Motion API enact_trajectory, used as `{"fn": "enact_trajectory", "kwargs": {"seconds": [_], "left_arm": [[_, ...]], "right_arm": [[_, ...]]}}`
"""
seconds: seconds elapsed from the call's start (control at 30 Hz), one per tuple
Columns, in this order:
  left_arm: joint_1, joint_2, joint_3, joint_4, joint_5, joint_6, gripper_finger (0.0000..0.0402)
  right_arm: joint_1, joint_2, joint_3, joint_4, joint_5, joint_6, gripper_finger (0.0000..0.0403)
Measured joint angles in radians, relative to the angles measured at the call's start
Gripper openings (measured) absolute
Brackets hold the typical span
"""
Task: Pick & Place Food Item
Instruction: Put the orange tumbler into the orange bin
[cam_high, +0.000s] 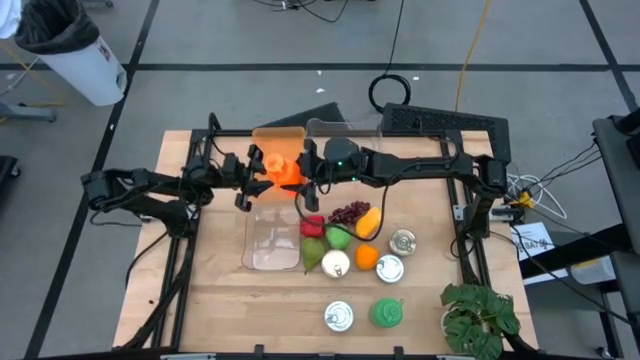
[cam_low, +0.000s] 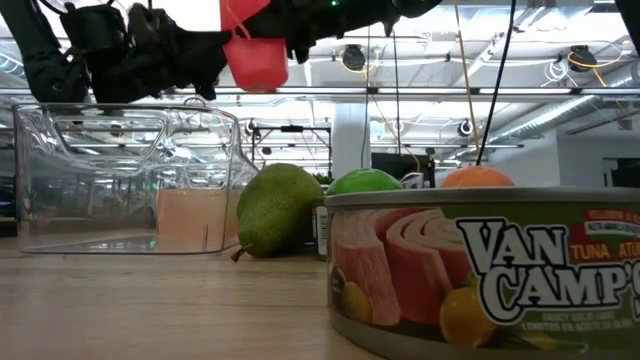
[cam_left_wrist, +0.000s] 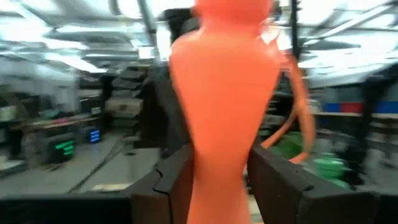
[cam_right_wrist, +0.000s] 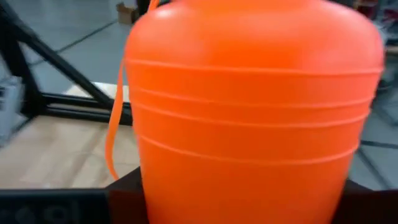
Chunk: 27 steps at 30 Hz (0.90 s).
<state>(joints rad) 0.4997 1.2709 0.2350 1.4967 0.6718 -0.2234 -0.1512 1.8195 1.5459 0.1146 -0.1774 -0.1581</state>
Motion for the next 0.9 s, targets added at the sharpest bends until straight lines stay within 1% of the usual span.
{"fn": "enact_trajectory", "kwargs": {"seconds": [0.07, 0.17, 0.33, 0.4, 0.43, 0.47, 0.53, 0.57, 0.6, 0.63, 0.7, 0.73, 0.77, 0.9], "left_arm": [[-0.004, -0.047, -0.001, -0.015, 0.013, 0.004, 0.0166], [0.002, -0.14, 0.0, -0.083, -0.016, 0.022, 0.0167], [0.018, -0.294, 0.0, -0.236, -0.032, 0.073, 0.0151], [0.017, -0.351, 0.015, -0.34, -0.042, 0.078, 0.0143], [0.017, -0.376, 0.041, -0.443, -0.043, 0.079, 0.014], [0.017, -0.4, 0.083, -0.594, -0.046, 0.079, 0.0139], [0.011, -0.43, 0.197, -0.997, -0.072, 0.153, 0.0145], [-0.001, -0.433, 0.267, -1.201, -0.119, 0.221, 0.0152], [-0.018, -0.431, 0.338, -1.369, -0.19, 0.29, 0.0162], [-0.037, -0.421, 0.401, -1.497, -0.27, 0.339, 0.0174], [-0.076, -0.384, 0.504, -1.666, -0.393, 0.379, 0.0206], [-0.094, -0.366, 0.542, -1.717, -0.425, 0.399, 0.0225], [-0.109, -0.353, 0.574, -1.765, -0.445, 0.423, 0.0243], [-0.161, -0.326, 0.688, -1.897, -0.466, 0.485, 0.0312]], "right_arm": [[-0.003, -0.001, 0.0, -0.017, -0.003, 0.0, 0.0171], [-0.006, -0.002, 0.0, -0.054, 0.013, -0.001, 0.0168], [-0.014, 0.003, -0.003, -0.122, 0.027, -0.015, 0.0167], [-0.012, 0.0, -0.002, -0.139, 0.021, -0.015, 0.0167], [-0.011, 0.0, -0.002, -0.149, 0.019, -0.015, 0.0166], [-0.011, 0.0, -0.002, -0.156, 0.019, -0.015, 0.0166], [-0.012, 0.0, -0.003, -0.174, 0.021, -0.015, 0.0166], [-0.012, 0.0, -0.004, -0.176, 0.021, -0.015, 0.0166], [-0.013, 0.0, -0.013, -0.179, 0.024, -0.015, 0.0166], [-0.012, 0.0, -0.023, -0.169, 0.024, -0.015, 0.0166], [-0.011, 0.0, -0.056, -0.145, 0.022, -0.012, 0.0166], [-0.011, 0.0, -0.076, -0.129, 0.02, -0.006, 0.0166], [-0.01, 0.0, -0.091, -0.116, 0.02, -0.002, 0.0166], [-0.009, -0.003, -0.146, -0.054, 0.011, 0.013, 0.0166]]}}
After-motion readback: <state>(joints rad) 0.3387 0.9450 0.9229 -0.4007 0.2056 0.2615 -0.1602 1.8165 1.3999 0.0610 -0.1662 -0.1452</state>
